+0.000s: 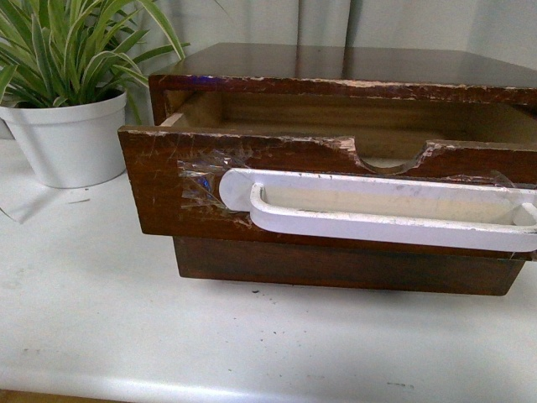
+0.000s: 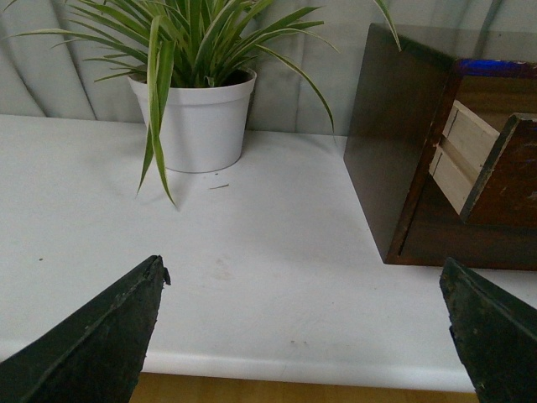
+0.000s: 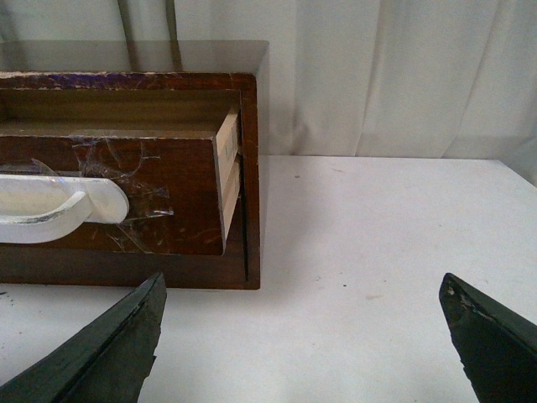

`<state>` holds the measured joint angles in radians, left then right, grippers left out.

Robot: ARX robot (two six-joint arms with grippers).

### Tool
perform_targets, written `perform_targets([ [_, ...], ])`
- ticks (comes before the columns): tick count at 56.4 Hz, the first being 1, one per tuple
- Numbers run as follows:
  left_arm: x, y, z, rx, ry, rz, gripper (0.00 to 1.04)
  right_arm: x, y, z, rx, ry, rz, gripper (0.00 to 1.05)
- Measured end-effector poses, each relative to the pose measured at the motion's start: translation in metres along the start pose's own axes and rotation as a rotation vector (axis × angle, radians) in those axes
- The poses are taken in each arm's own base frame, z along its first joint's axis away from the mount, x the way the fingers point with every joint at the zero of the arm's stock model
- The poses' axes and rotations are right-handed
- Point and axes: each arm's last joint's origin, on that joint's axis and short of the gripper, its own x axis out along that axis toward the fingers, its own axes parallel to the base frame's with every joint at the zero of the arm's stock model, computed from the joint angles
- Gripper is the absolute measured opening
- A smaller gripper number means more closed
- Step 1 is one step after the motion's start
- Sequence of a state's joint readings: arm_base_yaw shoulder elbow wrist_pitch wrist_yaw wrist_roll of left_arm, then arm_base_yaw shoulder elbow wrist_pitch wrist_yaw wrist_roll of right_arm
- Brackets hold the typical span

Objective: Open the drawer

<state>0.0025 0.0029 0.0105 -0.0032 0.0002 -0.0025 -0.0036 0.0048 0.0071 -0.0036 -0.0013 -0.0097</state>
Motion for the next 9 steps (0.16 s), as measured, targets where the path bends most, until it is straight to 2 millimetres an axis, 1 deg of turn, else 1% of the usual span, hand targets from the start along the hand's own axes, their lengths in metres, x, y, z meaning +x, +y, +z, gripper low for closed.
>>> perform_targets([
  [9,0.0,0.0,0.0,0.0,0.0,0.0,0.98,0.0,0.0,0.0,0.0,0.0,0.0,0.96],
])
